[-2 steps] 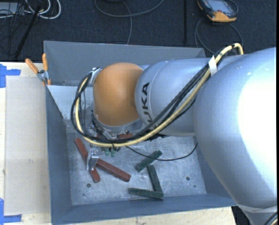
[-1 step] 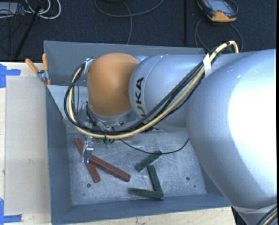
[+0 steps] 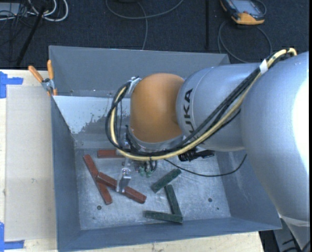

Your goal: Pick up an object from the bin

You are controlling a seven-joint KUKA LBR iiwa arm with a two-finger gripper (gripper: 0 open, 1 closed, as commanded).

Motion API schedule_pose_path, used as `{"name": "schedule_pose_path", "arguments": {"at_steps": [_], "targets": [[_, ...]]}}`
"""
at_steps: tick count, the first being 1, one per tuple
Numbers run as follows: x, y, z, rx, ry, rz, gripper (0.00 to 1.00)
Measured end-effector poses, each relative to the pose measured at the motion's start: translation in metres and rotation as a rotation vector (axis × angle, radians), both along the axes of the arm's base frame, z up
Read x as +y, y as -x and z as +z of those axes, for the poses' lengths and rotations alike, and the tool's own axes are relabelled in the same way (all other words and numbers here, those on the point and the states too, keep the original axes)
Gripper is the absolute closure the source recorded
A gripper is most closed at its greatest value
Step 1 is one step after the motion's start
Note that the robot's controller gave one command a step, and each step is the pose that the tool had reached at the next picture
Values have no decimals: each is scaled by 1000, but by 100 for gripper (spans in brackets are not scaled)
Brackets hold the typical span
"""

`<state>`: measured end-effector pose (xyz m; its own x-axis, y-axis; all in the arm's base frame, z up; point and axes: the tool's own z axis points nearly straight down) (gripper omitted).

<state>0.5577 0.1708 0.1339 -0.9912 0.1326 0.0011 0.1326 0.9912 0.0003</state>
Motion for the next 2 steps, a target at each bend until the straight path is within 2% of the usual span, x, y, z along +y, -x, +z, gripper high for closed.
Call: {"name": "schedule_pose_path", "arguments": {"at_steps": [1, 2], "targets": [[-17, 12, -58, -3, 1, 21, 0], [61, 19, -59, -11, -6, -144, 100]]}}
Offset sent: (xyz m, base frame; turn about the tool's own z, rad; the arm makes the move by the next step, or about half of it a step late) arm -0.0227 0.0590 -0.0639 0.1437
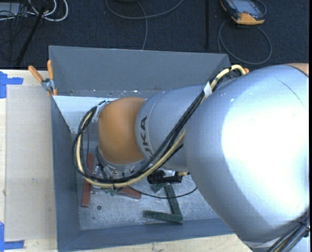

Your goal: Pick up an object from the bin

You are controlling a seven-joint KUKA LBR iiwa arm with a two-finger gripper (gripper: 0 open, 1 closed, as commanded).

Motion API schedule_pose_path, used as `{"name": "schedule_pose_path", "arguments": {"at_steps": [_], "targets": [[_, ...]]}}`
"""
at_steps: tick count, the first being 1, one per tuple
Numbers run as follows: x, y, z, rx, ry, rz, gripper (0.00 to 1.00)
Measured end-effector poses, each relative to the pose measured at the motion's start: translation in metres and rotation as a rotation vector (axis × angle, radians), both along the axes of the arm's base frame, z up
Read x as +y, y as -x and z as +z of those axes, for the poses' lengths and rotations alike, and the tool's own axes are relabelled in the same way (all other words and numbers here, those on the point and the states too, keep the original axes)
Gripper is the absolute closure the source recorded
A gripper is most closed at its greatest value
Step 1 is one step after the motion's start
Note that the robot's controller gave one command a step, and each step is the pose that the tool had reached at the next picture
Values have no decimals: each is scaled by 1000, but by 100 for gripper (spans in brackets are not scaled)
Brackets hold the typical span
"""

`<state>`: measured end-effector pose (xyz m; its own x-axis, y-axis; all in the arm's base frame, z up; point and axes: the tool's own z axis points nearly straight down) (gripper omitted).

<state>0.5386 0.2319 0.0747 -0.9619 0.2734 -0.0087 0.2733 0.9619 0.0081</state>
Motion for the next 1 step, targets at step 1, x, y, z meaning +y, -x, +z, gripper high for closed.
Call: {"name": "schedule_pose_path", "arguments": {"at_steps": [1], "targets": [[0, 0, 0, 0, 0, -1, 100]]}}
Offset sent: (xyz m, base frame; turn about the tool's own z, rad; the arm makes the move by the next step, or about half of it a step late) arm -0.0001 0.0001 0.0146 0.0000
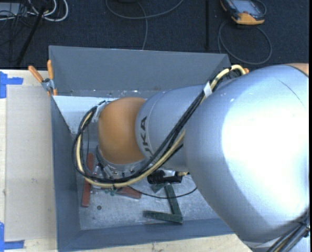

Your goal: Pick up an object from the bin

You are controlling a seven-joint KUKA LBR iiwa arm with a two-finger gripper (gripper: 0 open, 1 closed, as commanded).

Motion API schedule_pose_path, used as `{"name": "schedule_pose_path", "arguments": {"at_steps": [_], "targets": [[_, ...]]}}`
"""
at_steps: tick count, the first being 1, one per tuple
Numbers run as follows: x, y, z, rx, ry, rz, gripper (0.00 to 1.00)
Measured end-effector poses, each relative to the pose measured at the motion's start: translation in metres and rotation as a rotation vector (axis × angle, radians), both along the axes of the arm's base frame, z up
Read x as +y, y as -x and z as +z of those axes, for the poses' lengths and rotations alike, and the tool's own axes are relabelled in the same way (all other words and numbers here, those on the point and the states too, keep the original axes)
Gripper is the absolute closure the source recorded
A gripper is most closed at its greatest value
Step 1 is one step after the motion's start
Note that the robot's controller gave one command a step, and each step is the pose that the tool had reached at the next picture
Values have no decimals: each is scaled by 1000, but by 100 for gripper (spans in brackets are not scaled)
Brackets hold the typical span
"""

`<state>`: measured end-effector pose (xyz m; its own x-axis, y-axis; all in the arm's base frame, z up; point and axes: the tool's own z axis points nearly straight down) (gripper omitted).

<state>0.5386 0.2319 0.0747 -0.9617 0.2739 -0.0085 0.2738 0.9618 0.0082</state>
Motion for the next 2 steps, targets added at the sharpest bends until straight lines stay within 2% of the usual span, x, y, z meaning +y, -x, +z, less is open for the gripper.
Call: {"name": "schedule_pose_path", "arguments": {"at_steps": [1, 2], "targets": [[0, 0, 1, 4, 2, 0, 100], [-2, 3, 8, 15, 7, -1, 100]]}}
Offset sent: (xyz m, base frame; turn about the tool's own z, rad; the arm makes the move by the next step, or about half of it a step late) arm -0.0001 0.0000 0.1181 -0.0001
